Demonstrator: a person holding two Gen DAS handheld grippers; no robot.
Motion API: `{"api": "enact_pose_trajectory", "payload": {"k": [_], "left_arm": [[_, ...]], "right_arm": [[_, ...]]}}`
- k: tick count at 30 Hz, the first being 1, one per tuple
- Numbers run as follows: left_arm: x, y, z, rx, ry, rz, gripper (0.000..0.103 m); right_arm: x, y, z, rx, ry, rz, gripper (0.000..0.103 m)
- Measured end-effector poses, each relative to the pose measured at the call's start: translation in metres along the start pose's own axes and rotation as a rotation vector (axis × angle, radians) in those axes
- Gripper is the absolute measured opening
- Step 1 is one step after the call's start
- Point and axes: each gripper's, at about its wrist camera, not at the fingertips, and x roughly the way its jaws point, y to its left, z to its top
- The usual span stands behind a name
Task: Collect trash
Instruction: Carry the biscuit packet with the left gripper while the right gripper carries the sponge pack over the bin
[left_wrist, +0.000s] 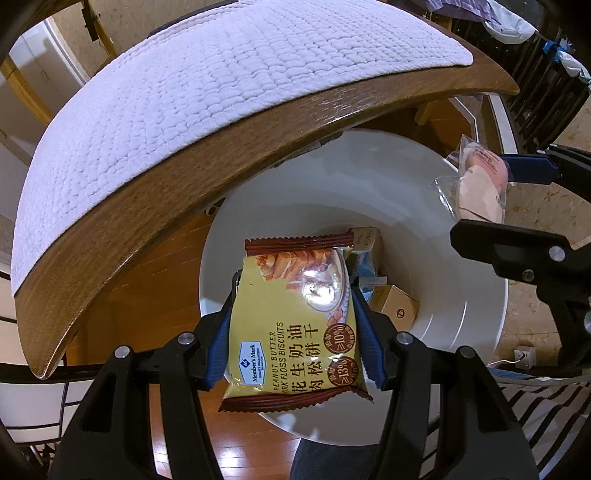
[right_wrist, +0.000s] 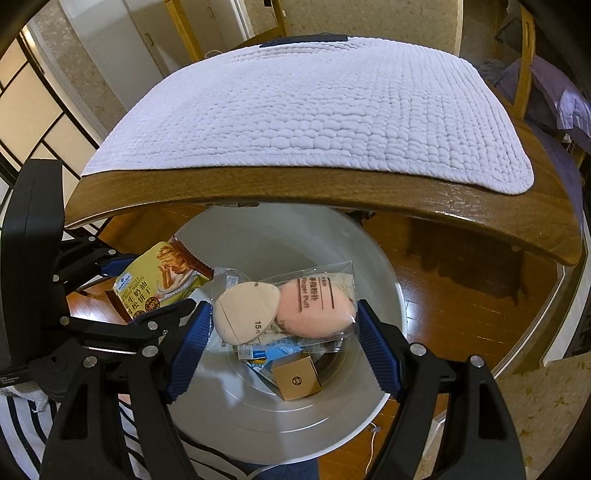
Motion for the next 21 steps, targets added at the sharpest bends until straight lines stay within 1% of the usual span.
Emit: {"api": "enact_pose_trajectory", "payload": {"k": [16, 21], "left_arm": [[0.024, -0.013, -0.013, 0.005, 0.024, 0.006, 0.059], [0.030, -0.014, -0.012, 0.005, 0.033, 0.005, 0.059]], "right_arm": [[0.017, 0.003, -0.001, 0.004, 0.032, 0.006, 0.076], [0.025, 0.003, -0.003, 0.005, 0.039, 0.008, 0.076]]}}
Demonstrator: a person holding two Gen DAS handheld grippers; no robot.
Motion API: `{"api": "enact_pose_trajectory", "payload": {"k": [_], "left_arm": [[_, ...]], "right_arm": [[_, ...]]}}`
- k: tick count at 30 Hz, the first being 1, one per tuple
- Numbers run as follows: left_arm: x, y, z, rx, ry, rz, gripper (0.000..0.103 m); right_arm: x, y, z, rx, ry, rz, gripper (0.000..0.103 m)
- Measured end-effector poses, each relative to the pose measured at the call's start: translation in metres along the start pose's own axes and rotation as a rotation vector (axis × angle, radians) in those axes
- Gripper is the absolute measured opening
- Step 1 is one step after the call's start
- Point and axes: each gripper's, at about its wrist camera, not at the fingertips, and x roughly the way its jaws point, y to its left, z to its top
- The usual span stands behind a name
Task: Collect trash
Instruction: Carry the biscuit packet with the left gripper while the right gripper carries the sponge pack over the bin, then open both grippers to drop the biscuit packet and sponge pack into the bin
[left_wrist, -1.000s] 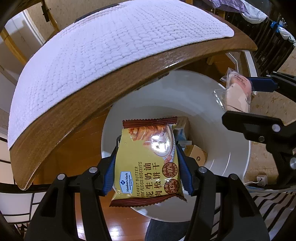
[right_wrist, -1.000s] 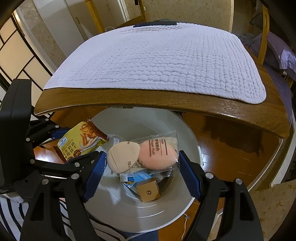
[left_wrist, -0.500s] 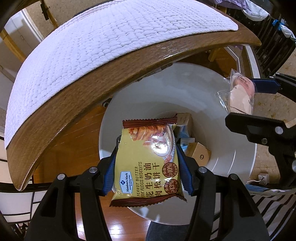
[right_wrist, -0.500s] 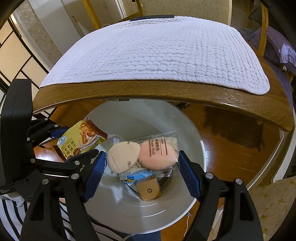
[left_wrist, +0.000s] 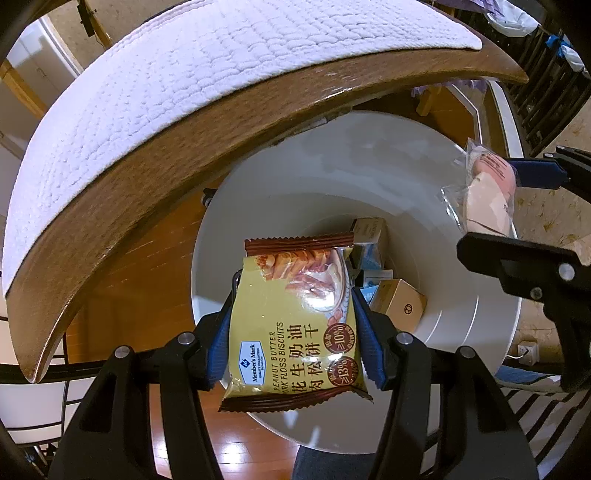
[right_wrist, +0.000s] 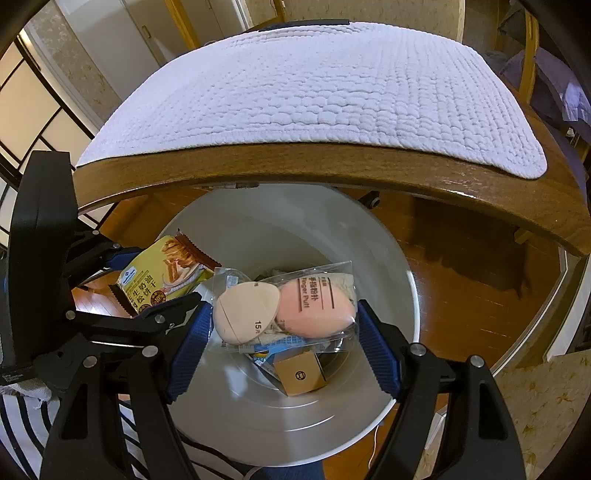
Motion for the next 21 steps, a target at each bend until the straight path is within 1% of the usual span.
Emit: {"api": "enact_pose_trajectory", "payload": {"k": [7, 16, 21], "left_arm": [[0.012, -0.004, 0.001, 0.005, 0.010, 0.000, 0.059], [0.022, 0.000, 0.006, 0.009, 0.023, -0.004, 0.059], [0.022, 0.001, 0.006, 0.009, 0.022, -0.003, 0.059]], "right_arm": [[0.009, -0.001, -0.003, 0.003, 0.008, -0.001, 0.076], [0.016, -0.001, -0.003, 0.001, 0.018, -0.005, 0.076], [0.019, -0.003, -0.002, 0.005, 0.023, -0.006, 0.076]]}}
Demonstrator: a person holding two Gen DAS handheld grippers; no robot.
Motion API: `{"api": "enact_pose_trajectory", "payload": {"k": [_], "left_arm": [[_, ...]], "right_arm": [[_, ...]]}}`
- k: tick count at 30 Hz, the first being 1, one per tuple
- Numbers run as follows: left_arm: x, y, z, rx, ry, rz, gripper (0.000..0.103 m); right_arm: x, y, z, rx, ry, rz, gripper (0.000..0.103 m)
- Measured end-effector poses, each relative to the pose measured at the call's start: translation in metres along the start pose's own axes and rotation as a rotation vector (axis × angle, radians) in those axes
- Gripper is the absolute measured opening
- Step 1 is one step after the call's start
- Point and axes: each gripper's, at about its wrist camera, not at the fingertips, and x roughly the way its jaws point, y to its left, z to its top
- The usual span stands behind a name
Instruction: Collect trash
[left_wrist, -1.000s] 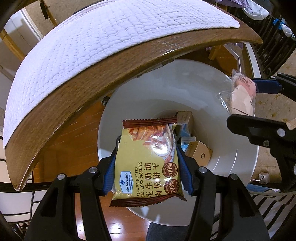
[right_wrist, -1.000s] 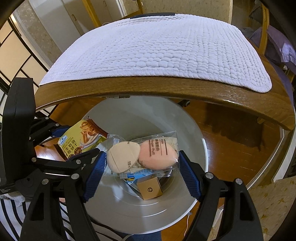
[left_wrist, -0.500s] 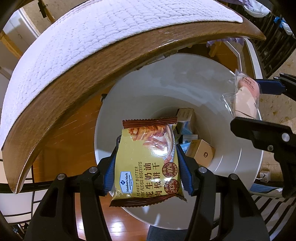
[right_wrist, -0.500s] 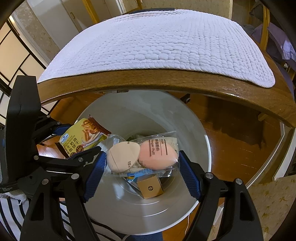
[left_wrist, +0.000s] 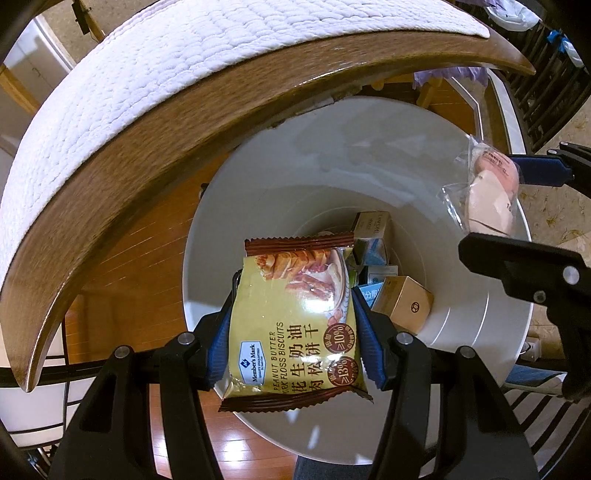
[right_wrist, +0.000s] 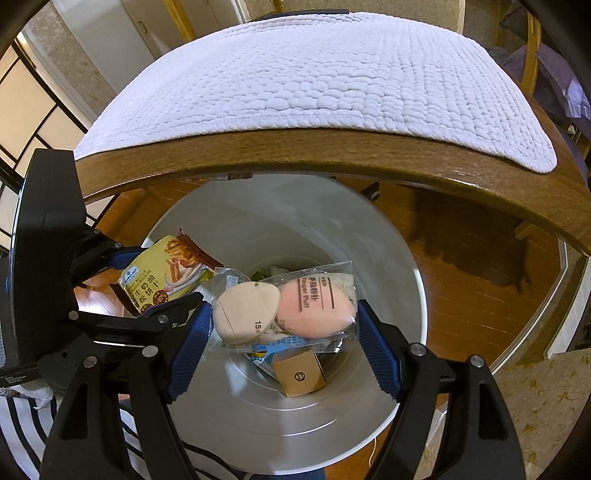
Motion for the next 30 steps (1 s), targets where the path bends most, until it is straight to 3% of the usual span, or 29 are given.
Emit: {"api": "enact_pose_trajectory", "payload": {"k": [7, 10, 13, 18, 21, 26, 30], "left_arm": [[0.002, 0.000, 0.000, 0.005, -0.005, 0.002, 0.059], [-0.001, 0.001, 0.002, 0.002, -0.014, -0.006, 0.073], [-0.002, 0.001, 0.003, 0.004, -0.019, -0.002, 0.077], [-0.009, 0.006, 0.004, -0.004, -0.031, -0.004, 0.079], [-0.024, 0.011, 0.005, -0.016, -0.060, -0.007, 0.079], [-0.074, 0.032, 0.016, -0.055, -0.184, -0.050, 0.079], [-0.103, 0.063, 0.033, -0.124, -0.311, 0.013, 0.093]], "right_arm": [[-0.001, -0.001, 0.001, 0.007, 0.003, -0.006, 0.077], [0.000, -0.001, 0.002, 0.018, 0.008, -0.004, 0.077], [0.002, -0.003, 0.001, 0.034, 0.011, 0.005, 0.083], [-0.003, -0.003, 0.000, 0.027, -0.001, -0.005, 0.083], [-0.019, -0.004, 0.005, 0.017, -0.041, -0.005, 0.083], [-0.069, -0.014, 0.030, -0.032, -0.199, -0.039, 0.083], [-0.094, -0.029, 0.058, -0.058, -0.305, -0.107, 0.083]]}}
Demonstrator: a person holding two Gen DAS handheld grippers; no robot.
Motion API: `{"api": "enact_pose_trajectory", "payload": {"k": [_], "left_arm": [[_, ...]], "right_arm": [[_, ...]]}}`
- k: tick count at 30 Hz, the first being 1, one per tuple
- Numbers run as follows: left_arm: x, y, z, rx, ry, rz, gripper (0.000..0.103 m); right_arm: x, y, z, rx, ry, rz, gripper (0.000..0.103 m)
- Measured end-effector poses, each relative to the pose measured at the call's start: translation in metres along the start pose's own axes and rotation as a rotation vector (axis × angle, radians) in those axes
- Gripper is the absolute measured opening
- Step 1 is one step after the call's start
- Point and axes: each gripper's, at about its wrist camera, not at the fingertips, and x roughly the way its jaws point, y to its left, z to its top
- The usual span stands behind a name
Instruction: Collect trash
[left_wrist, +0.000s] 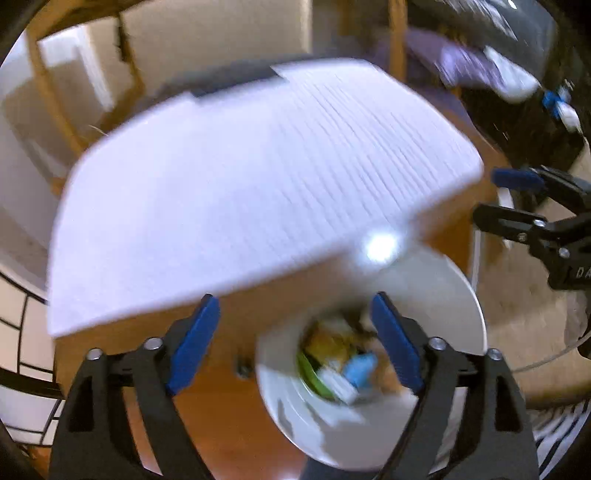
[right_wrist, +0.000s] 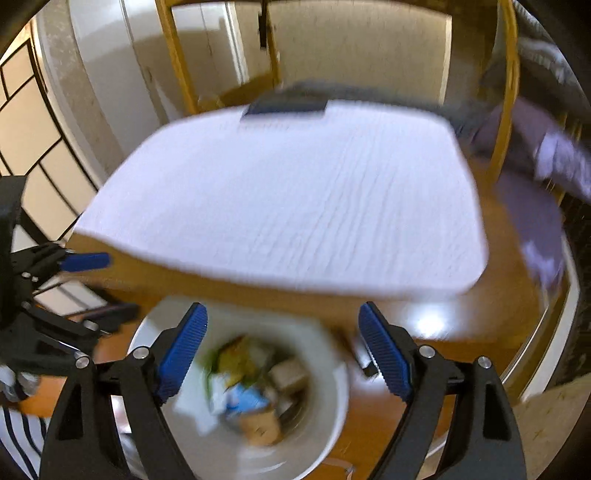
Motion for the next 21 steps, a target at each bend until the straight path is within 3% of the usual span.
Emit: {"api": "enact_pose_trajectory", "payload": {"k": [5, 11, 17, 21], "left_arm": [[0.008, 0.058, 0.032, -0.152, -0.080, 0.116, 0.097], [0.041, 0.121, 0.069, -0.312, -0.077, 0.219, 0.097], [0.070, 0.156, 0.092, -0.371, -0.072, 0.293, 0.097], [0.091, 0.175, 0.099, -0.409, -0.041, 0.304, 0.097]], "right_arm": [[0.014, -0.040, 0.041, 0.033, -0.079, -0.072, 0.092], [0.050, -0.084, 0.088, 0.092, -0.091, -0.122, 0.092], [0.093, -0.113, 0.119, 0.105, -0.082, -0.172, 0.092], [0.120, -0.129, 0.134, 0.113, -0.062, -0.188, 0.092]]}}
